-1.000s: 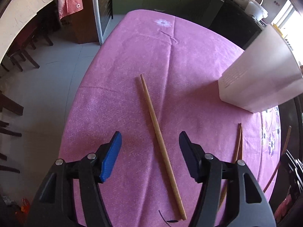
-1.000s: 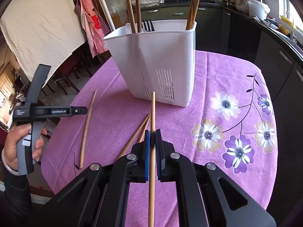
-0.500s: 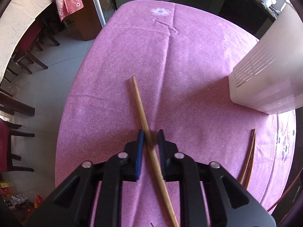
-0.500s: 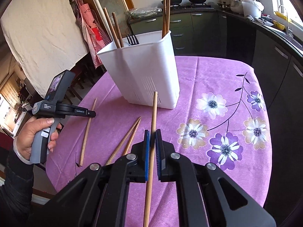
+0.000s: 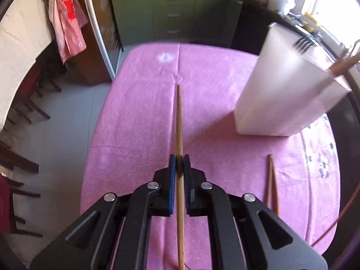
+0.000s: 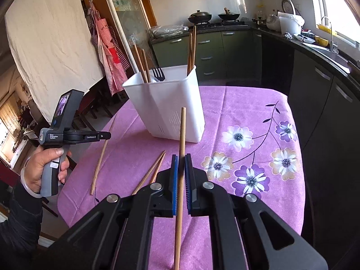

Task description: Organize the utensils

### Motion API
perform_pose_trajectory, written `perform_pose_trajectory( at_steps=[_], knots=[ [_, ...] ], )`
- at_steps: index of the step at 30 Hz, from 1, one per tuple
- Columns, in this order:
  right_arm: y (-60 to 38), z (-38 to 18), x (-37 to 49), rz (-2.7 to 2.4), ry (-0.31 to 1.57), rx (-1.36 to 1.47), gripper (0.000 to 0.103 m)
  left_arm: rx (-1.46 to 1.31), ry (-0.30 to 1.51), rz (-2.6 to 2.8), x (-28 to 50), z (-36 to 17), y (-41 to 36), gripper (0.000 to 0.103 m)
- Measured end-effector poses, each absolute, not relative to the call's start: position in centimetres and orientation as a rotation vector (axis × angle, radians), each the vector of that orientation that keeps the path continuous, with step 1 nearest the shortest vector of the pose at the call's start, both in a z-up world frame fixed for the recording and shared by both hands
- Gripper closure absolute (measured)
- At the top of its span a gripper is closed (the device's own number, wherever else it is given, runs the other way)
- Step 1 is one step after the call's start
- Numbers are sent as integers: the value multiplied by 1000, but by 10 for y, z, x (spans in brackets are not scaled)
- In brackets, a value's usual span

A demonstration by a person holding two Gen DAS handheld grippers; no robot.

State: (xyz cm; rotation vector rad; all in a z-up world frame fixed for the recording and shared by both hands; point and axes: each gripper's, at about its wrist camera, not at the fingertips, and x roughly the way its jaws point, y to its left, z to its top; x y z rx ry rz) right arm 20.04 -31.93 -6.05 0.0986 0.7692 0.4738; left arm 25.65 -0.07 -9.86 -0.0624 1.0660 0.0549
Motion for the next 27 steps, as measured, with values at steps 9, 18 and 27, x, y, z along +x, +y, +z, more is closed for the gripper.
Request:
perform_pose_trajectory(
  at_steps=[9,18,27],
  knots=[
    [-337,-28,158,411,632,118,96,13,809,-41,188,-32,-12,96],
    [-305,-110,236,359,986,7,81,16,720,-95,145,-15,-17,96],
    [-277,-165,296,266,1223,-110,81,52,689,-141,127,-11,-18,96]
  ],
)
